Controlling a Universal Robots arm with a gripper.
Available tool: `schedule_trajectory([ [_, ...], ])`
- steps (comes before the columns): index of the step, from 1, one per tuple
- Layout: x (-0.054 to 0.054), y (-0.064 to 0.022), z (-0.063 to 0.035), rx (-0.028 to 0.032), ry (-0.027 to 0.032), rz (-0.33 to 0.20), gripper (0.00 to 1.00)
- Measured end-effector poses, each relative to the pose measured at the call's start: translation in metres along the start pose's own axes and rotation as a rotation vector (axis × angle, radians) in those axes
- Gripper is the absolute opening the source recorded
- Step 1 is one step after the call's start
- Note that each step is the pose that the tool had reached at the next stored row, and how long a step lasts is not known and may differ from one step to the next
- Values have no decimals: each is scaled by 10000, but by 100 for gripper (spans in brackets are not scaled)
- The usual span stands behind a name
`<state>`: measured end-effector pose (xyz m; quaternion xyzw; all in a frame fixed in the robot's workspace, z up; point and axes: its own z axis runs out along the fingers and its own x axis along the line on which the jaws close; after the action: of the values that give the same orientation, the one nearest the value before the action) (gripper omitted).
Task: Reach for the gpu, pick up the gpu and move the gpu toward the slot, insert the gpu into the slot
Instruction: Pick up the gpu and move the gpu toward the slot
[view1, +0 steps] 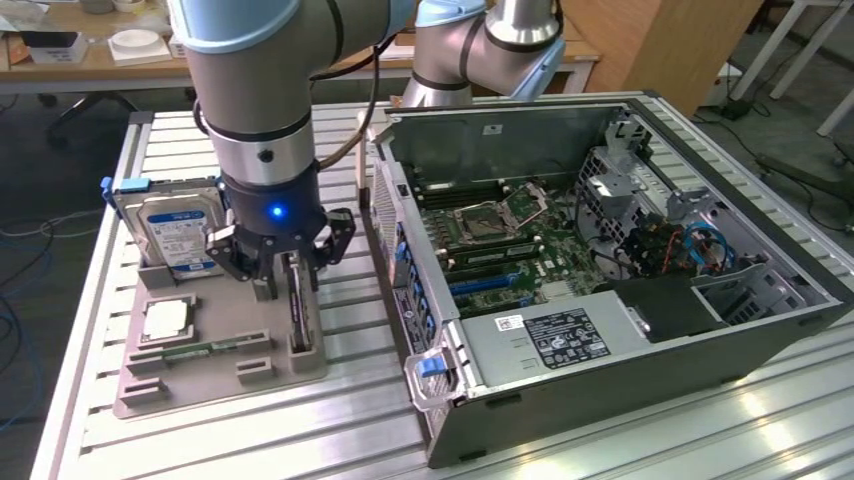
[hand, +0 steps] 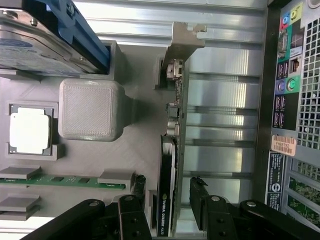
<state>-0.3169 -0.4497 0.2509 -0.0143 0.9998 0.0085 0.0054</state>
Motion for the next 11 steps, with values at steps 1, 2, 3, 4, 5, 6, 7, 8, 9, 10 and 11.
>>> schedule_trajectory([
  [1, 0, 0, 3, 2, 2, 0, 49],
  [2, -1, 1, 7, 2, 1, 0, 49],
  [3, -1, 6, 10, 6, 1, 0, 49],
  [4, -1, 12, 15, 6, 0, 0, 49],
  [5, -1, 17, 19, 7, -1, -1, 49],
  [6, -1, 23, 22, 11, 0, 0, 49],
  [7, -1, 33, 24, 15, 1, -1, 49],
  [8, -1, 45, 27, 16, 2, -1, 49],
  [9, -1, 54, 30, 16, 1, -1, 49],
  [10, -2, 62, 34, 15, 0, -1, 49],
  [11, -2, 69, 39, 16, 0, -1, 49],
])
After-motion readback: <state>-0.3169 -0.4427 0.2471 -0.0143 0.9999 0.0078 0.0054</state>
